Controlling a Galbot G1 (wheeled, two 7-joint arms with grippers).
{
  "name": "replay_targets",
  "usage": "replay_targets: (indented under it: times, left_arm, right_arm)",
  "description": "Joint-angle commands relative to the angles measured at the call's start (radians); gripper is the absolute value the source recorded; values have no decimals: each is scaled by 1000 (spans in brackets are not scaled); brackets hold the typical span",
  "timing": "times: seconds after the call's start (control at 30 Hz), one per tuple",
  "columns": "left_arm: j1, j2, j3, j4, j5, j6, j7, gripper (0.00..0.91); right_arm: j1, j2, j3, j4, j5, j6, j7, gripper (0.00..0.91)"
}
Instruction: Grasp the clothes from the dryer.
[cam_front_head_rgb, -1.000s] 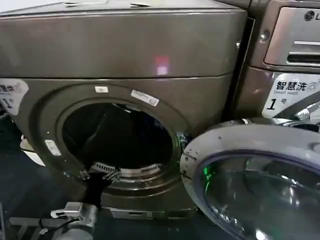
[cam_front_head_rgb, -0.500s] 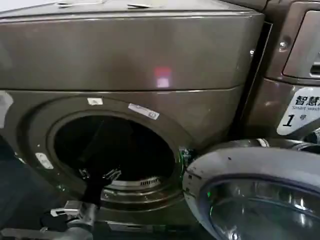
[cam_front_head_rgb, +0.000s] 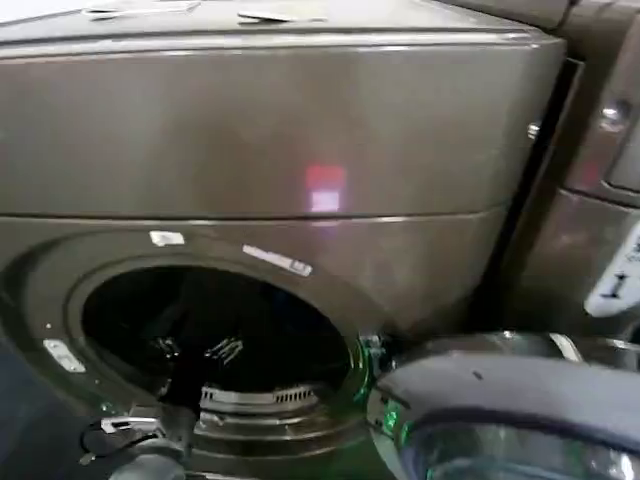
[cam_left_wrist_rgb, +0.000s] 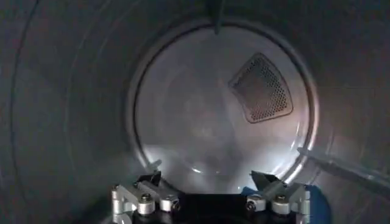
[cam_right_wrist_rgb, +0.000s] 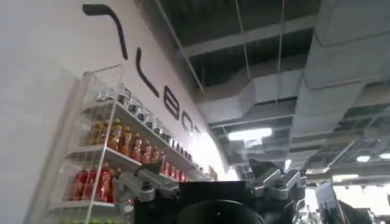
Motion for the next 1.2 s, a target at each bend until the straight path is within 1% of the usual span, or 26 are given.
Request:
replay_targets:
  times: [0.03,0.63,0.73,0.9,1.0,1.07,1.2]
  left_arm:
    - [-1,-1,-2,1,0,0,0,907]
    - [-7,-1,-3,6,0,2,0,907]
    - [-8,-1,-4,8,0,3,1,907]
    - [-20,-4,-8,21,-1,0,2,907]
    - [-43,-4,-9,39,-5,0,3,907]
    - [-84,-4,-8,61,-16,3,3,907]
    - [-208,-11,19,149,-26,-2,6,907]
  right_arm:
    - [2,0,0,0,0,0,-1,907]
    - [6,3,-5,-2,-1,3,-2,907]
    - [5,4,-7,-1,-4,13,-11,907]
    - [6,5,-9,-1,-3,19,-6,907]
    - [2,7,-3,-4,-3,22,-7,907]
    - [1,7,-1,-5,-3,23,-7,907]
    - [1,8,2,-4,-2,24,-7,907]
